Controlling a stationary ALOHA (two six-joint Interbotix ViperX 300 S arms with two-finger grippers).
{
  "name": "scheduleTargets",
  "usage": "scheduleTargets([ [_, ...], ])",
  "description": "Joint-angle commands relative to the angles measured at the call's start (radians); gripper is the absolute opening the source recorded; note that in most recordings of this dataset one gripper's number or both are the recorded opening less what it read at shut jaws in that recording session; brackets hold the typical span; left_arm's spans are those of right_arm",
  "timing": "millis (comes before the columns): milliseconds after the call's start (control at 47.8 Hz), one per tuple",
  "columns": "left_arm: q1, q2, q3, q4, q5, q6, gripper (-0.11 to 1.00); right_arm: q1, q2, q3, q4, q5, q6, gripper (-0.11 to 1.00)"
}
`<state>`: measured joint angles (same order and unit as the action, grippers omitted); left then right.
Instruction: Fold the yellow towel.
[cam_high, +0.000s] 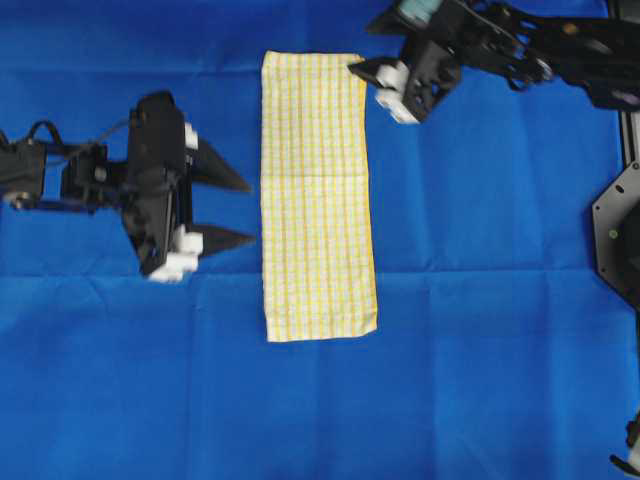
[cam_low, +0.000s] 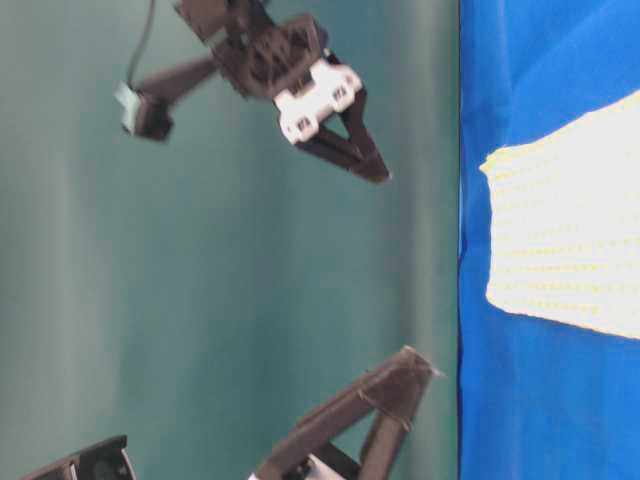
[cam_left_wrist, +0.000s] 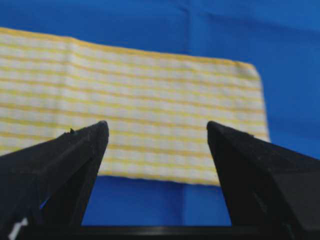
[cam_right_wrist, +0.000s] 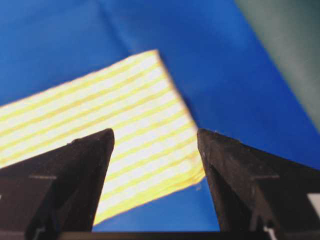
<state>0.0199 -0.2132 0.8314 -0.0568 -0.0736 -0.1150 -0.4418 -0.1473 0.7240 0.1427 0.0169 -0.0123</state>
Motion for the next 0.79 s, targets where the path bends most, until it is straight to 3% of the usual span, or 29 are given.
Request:
scheduleTargets([
  [0, 0.038, -0.015, -0.025, 0.002, -0.011, 0.020, 0.78, 0.031, -0.077, 0.038, 0.000, -0.029, 0.000, 0.69],
  [209, 0.124, 0.000, -0.028, 0.003, -0.025, 0.075, 0.83, 0.064, -0.161, 0.130, 0.008, -0.071, 0.003, 0.69],
  [774, 0.192, 0.063, -0.049, 0.003, -0.040, 0.089, 0.84, 0.048, -0.063, 0.043, 0.006, -0.044, 0.000, 0.69],
])
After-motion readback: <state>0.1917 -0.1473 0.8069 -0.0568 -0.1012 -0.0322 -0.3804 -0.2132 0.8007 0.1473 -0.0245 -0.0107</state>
